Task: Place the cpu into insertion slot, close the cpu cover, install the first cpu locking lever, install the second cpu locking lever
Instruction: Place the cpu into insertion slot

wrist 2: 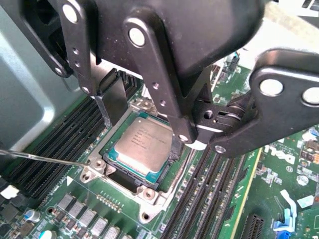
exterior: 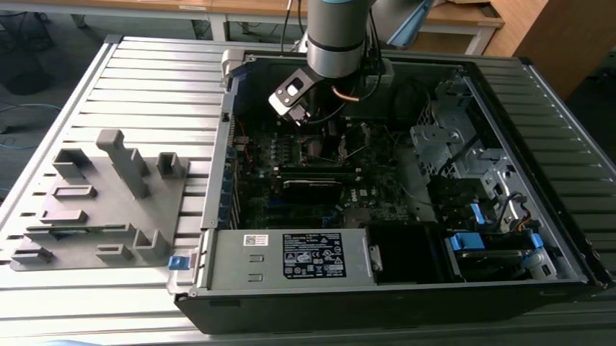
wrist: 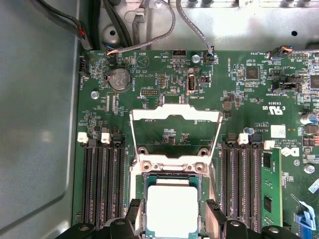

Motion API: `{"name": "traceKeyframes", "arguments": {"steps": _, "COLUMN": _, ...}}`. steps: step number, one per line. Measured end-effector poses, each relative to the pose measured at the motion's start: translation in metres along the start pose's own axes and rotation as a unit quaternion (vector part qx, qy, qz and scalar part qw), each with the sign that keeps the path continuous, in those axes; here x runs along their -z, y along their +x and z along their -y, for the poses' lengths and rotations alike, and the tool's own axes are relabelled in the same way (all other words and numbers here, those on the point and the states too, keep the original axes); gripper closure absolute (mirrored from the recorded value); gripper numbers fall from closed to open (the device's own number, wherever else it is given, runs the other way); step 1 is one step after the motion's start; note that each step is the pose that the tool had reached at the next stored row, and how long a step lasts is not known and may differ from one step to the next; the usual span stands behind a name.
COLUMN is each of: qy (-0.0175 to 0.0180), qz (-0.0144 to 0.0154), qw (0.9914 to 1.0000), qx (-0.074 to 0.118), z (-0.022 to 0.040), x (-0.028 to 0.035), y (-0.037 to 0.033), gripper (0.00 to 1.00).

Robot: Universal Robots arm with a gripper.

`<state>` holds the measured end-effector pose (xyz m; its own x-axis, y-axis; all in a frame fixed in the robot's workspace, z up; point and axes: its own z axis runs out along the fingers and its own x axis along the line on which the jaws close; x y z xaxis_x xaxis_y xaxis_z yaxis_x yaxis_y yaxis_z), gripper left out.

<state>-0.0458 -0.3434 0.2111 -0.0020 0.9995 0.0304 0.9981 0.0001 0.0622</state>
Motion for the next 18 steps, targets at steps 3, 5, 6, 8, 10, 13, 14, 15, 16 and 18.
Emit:
{"name": "traceKeyframes", "arguments": {"steps": 3, "qy": 0.0000, "qz": 0.0000, "qw": 1.00000, "qx": 0.000, "z": 0.0000, "x": 0.0003, "y": 0.0000, "gripper": 0.39}}
{"name": "traceKeyframes", "arguments": {"steps": 5, "qy": 0.0000, "qz": 0.0000, "qw": 1.00000, "qx": 0.000, "z": 0.0000, "x": 0.0004, "y": 0.0000, "gripper": 0.39}}
{"name": "traceKeyframes", "arguments": {"steps": 6, "qy": 0.0000, "qz": 0.0000, "qw": 1.00000, "qx": 0.000, "z": 0.0000, "x": 0.0004, "y": 0.0000, "gripper": 0.39}}
{"name": "traceKeyframes", "arguments": {"steps": 8, "qy": 0.0000, "qz": 0.0000, "qw": 1.00000, "qx": 0.000, "z": 0.0000, "x": 0.0005, "y": 0.0000, "gripper": 0.39}}
{"name": "traceKeyframes", "arguments": {"steps": 10, "qy": 0.0000, "qz": 0.0000, "qw": 1.00000, "qx": 0.000, "z": 0.0000, "x": 0.0006, "y": 0.0000, "gripper": 0.39}}
{"name": "traceKeyframes", "arguments": {"steps": 13, "qy": 0.0000, "qz": 0.0000, "qw": 1.00000, "qx": 0.000, "z": 0.0000, "x": 0.0007, "y": 0.0000, "gripper": 0.47}}
{"name": "traceKeyframes", "arguments": {"steps": 14, "qy": 0.0000, "qz": 0.0000, "qw": 1.00000, "qx": 0.000, "z": 0.0000, "x": 0.0007, "y": 0.0000, "gripper": 0.47}}
{"name": "traceKeyframes", "arguments": {"steps": 15, "qy": 0.0000, "qz": 0.0000, "qw": 1.00000, "qx": 0.000, "z": 0.0000, "x": 0.0008, "y": 0.0000, "gripper": 0.53}}
{"name": "traceKeyframes", "arguments": {"steps": 16, "qy": 0.0000, "qz": 0.0000, "qw": 1.00000, "qx": 0.000, "z": 0.0000, "x": 0.0008, "y": 0.0000, "gripper": 0.53}}
{"name": "traceKeyframes", "arguments": {"steps": 18, "qy": 0.0000, "qz": 0.0000, "qw": 1.00000, "qx": 0.000, "z": 0.0000, "x": 0.0009, "y": 0.0000, "gripper": 0.64}}
